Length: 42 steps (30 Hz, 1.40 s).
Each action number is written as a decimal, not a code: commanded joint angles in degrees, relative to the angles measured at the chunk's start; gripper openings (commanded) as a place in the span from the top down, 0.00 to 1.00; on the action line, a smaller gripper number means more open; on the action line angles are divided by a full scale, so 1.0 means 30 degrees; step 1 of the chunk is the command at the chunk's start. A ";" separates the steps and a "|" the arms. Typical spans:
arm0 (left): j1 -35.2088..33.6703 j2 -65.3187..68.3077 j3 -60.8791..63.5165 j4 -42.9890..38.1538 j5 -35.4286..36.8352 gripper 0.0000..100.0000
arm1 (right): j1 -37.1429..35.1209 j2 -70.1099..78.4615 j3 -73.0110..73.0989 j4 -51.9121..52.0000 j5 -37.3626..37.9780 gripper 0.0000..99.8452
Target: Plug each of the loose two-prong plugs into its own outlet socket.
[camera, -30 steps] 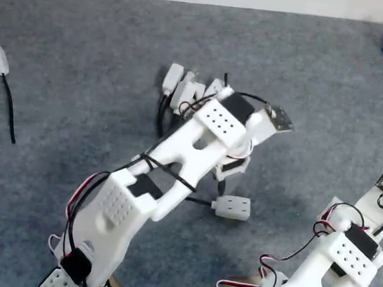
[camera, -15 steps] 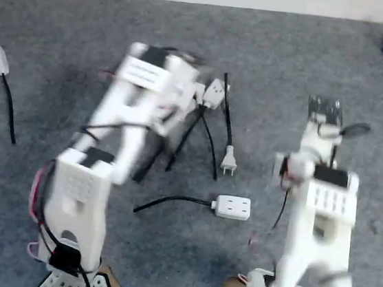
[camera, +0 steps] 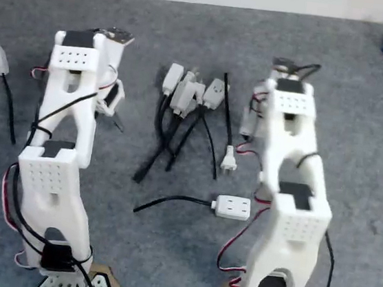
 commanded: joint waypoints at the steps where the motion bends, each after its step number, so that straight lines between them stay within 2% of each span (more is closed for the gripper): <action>1: -0.0337 -0.1128 0.0015 -0.0527 -0.0176 0.73 | -0.1333 0.0103 -0.2007 0.0601 -0.1055 0.95; 6: -0.0425 -0.1128 0.0015 -0.0527 -0.0176 0.73 | -0.2007 0.0103 -0.1451 0.0747 -0.2784 0.95; 11: -0.0630 -0.1128 0.0015 -0.0527 -0.0176 0.73 | -0.2359 0.0161 -0.0073 -0.0513 -0.3136 0.95; 19: -0.0630 -0.1128 0.0015 -0.0410 -0.0176 0.73 | -0.2212 0.0220 0.0952 -0.1480 -0.3370 0.84; 30: -0.0630 -0.1128 0.0015 -0.0469 -0.0176 0.73 | -0.3326 0.0190 0.2711 -0.1890 -0.3370 0.84; 42: -0.0630 -0.1128 0.0015 -0.0410 -0.0176 0.73 | -0.3297 0.0337 0.2857 -0.2388 -0.2579 0.86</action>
